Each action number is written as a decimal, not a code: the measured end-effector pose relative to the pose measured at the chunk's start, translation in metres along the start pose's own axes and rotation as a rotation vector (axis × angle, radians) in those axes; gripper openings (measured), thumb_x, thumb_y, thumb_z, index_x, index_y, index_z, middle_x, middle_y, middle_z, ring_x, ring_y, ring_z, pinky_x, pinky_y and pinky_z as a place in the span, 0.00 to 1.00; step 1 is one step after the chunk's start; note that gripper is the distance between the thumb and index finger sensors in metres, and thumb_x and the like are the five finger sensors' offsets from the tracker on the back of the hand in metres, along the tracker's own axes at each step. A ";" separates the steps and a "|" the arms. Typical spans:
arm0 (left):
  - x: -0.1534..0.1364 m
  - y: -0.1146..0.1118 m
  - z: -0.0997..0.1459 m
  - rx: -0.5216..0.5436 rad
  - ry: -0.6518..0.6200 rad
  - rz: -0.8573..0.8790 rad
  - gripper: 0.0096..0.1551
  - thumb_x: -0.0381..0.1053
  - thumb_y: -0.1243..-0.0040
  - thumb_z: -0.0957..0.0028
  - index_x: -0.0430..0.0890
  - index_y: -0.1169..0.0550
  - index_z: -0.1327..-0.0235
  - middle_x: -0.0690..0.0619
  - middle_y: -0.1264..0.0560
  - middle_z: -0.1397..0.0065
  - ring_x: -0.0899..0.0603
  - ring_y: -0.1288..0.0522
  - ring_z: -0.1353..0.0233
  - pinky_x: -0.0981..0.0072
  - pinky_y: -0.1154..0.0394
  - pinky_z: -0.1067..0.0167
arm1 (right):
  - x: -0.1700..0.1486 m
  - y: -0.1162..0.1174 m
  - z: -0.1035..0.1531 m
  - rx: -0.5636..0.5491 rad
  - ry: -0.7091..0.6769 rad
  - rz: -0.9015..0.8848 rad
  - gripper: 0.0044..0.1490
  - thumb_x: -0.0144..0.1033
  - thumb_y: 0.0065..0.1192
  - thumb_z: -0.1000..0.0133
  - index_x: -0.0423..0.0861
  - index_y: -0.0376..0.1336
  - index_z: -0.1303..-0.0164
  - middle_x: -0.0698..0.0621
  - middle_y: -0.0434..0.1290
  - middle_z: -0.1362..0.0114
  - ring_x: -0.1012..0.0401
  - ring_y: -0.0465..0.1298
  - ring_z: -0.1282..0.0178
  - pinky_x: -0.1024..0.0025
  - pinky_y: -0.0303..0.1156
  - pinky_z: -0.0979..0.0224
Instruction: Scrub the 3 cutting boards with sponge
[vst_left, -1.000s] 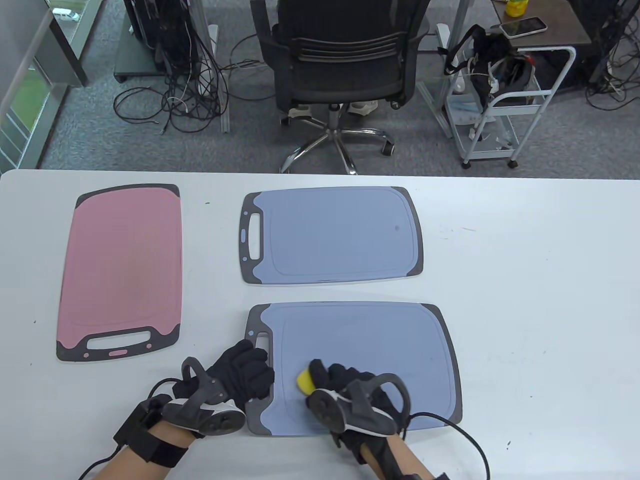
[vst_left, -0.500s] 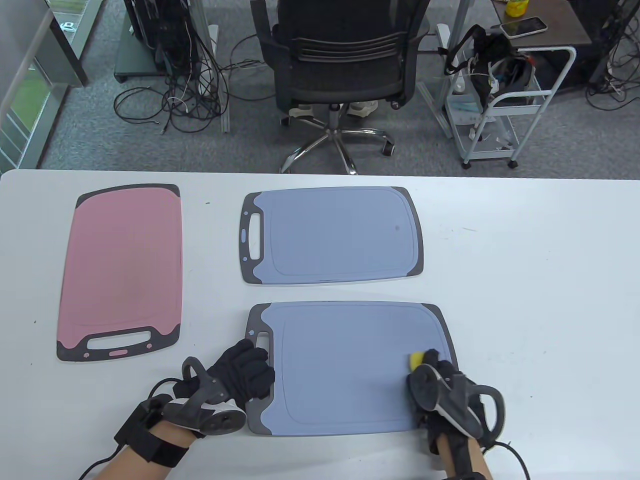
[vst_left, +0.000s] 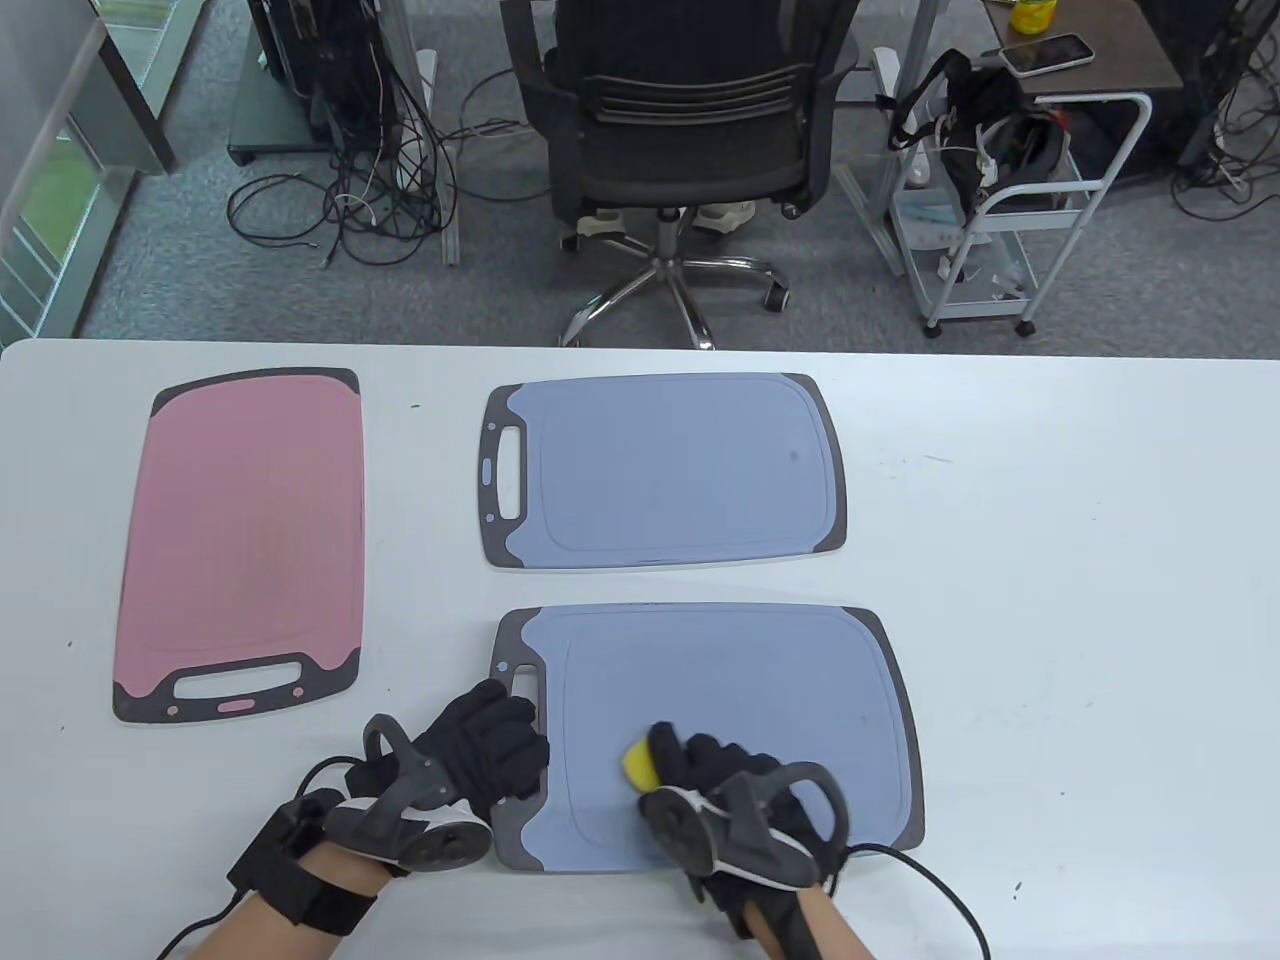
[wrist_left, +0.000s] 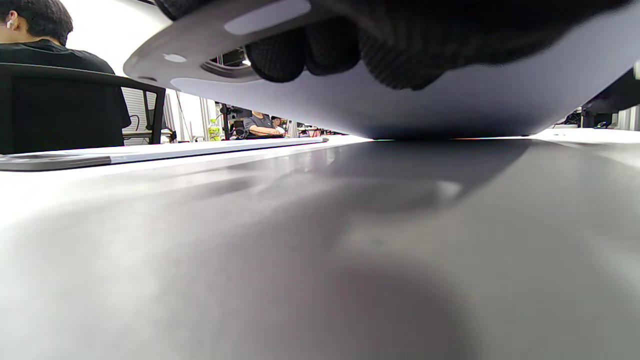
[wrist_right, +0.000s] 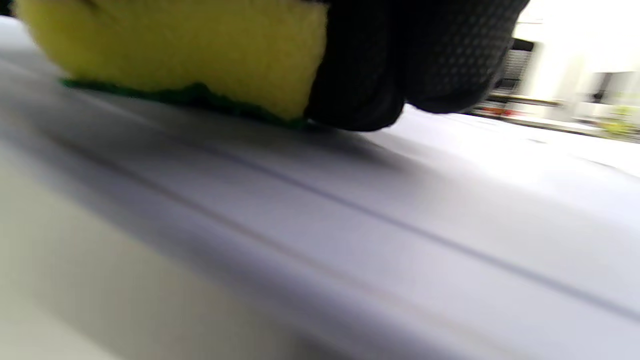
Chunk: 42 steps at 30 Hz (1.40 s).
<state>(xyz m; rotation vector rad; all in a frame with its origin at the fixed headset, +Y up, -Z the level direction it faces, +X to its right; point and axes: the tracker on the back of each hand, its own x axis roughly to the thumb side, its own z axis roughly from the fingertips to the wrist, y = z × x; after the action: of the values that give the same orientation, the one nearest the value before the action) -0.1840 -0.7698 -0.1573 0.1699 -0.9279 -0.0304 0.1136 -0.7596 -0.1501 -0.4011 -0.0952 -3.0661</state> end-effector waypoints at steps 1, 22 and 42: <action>0.000 0.000 0.000 -0.001 0.000 0.000 0.25 0.55 0.36 0.37 0.53 0.35 0.35 0.57 0.29 0.32 0.43 0.31 0.21 0.39 0.38 0.24 | -0.020 0.004 0.004 0.008 0.066 -0.011 0.44 0.60 0.55 0.46 0.46 0.58 0.23 0.45 0.71 0.37 0.57 0.78 0.51 0.56 0.75 0.43; -0.003 -0.001 -0.001 -0.018 0.009 0.026 0.26 0.56 0.35 0.37 0.53 0.36 0.34 0.57 0.29 0.31 0.43 0.32 0.21 0.39 0.39 0.24 | 0.120 -0.019 -0.009 -0.089 -0.403 -0.005 0.45 0.63 0.52 0.45 0.46 0.57 0.23 0.48 0.71 0.37 0.61 0.77 0.51 0.60 0.76 0.42; -0.003 -0.002 -0.005 -0.049 0.015 0.021 0.25 0.55 0.37 0.36 0.53 0.37 0.34 0.56 0.30 0.31 0.43 0.33 0.20 0.38 0.40 0.23 | -0.021 0.006 -0.005 -0.027 0.062 -0.045 0.45 0.58 0.56 0.45 0.41 0.59 0.25 0.43 0.71 0.39 0.57 0.77 0.53 0.56 0.75 0.44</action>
<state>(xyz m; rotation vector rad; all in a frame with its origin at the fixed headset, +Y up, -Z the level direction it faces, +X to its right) -0.1817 -0.7707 -0.1628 0.1150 -0.9127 -0.0326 0.1329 -0.7655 -0.1595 -0.3094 -0.0611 -3.1239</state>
